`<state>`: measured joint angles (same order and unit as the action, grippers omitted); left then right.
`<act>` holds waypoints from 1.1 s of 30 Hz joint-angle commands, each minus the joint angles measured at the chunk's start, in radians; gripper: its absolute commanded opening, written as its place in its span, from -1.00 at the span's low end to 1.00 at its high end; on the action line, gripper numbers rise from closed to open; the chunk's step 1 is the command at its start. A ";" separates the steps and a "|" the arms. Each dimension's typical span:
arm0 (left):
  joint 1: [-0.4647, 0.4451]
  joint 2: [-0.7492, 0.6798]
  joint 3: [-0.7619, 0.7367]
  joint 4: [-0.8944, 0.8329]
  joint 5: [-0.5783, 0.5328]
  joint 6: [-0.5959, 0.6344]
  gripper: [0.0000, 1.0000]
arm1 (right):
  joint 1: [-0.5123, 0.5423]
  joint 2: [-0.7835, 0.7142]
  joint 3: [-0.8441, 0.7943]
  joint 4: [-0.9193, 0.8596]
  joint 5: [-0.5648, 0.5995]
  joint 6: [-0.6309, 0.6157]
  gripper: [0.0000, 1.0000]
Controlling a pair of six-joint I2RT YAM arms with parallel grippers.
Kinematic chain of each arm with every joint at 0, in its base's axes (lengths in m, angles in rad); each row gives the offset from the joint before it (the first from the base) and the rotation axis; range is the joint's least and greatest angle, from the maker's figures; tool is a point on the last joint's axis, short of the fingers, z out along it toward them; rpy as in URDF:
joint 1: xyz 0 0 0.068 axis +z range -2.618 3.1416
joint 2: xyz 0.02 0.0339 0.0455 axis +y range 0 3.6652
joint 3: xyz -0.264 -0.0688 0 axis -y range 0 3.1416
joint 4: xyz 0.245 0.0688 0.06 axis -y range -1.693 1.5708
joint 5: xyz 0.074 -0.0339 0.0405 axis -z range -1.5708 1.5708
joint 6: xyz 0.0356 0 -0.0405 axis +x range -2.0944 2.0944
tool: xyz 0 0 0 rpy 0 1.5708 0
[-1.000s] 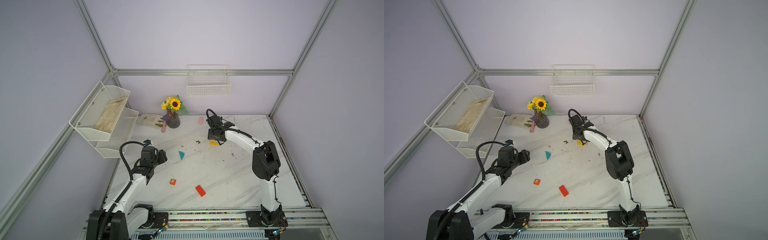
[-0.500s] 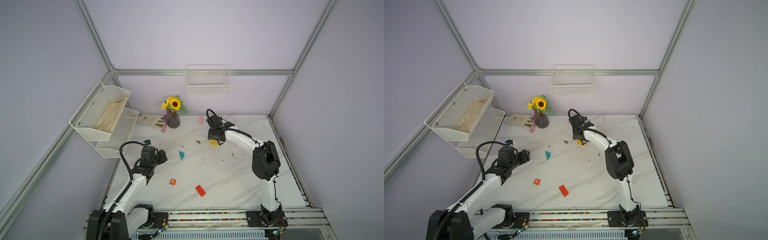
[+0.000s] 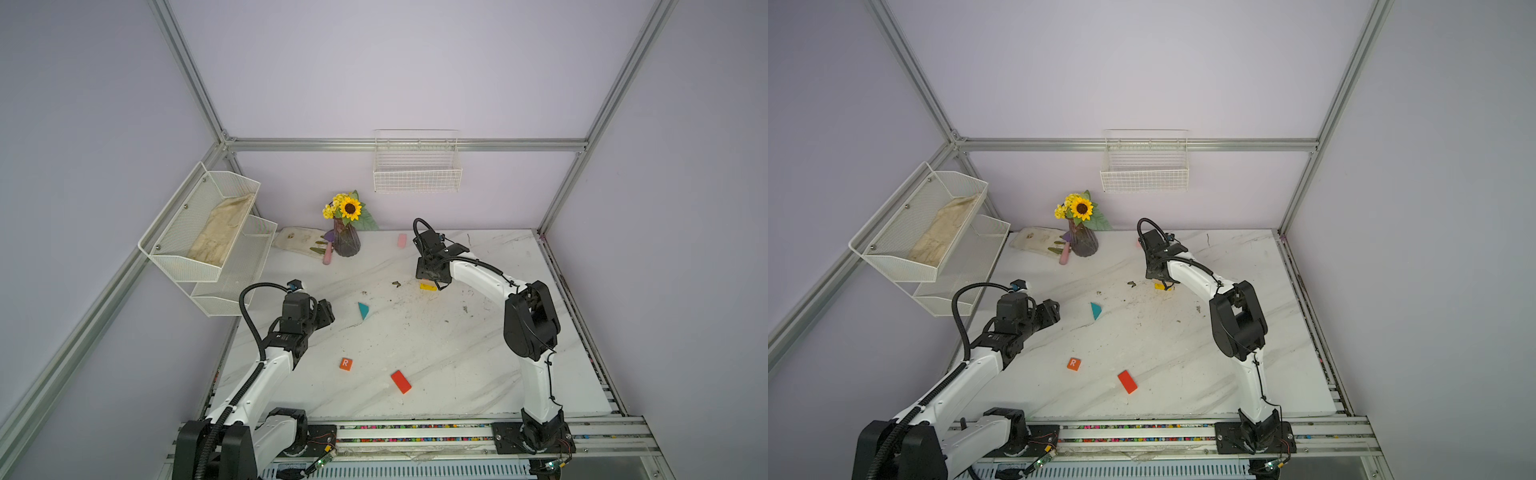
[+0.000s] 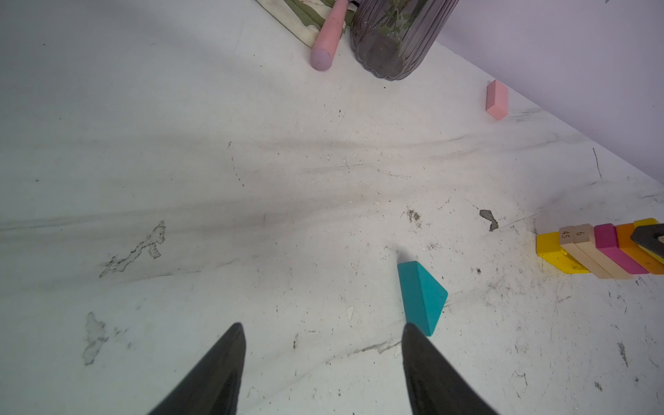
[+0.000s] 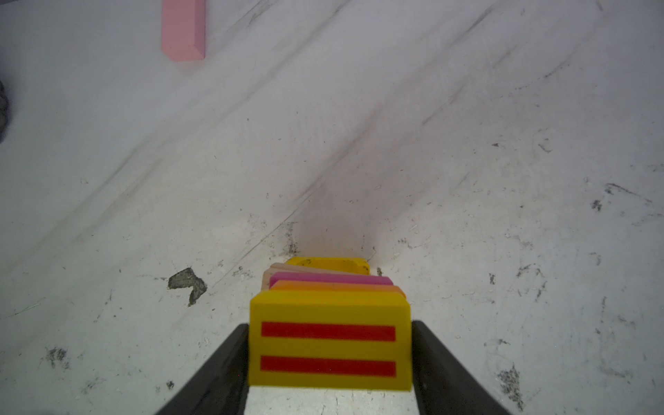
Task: Build the wood block tower
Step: 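Lower the yellow striped block onto the stack top and open the right gripper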
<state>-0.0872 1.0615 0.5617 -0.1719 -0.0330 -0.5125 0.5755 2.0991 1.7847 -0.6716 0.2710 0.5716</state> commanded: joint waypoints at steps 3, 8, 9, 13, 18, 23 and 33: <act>0.004 -0.012 -0.034 0.037 0.006 0.009 0.36 | -0.007 0.022 0.013 0.000 -0.003 0.004 0.46; 0.003 -0.012 -0.035 0.037 0.007 0.009 0.36 | -0.006 0.025 0.010 0.002 -0.004 0.002 0.46; 0.004 -0.012 -0.035 0.038 0.006 0.009 0.36 | -0.006 0.025 0.012 0.002 -0.004 0.002 0.47; 0.005 -0.012 -0.034 0.037 0.007 0.009 0.36 | -0.007 0.025 0.009 0.003 -0.003 0.001 0.41; 0.004 -0.013 -0.035 0.037 0.007 0.009 0.36 | -0.006 0.028 0.009 0.004 -0.003 0.001 0.36; 0.004 -0.014 -0.036 0.037 0.007 0.009 0.35 | -0.006 0.028 0.010 0.003 -0.004 0.001 0.34; 0.004 -0.015 -0.034 0.037 0.008 0.009 0.37 | -0.007 0.029 0.018 0.002 -0.007 0.001 0.38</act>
<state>-0.0872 1.0615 0.5617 -0.1719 -0.0326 -0.5125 0.5739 2.1136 1.7847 -0.6662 0.2646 0.5690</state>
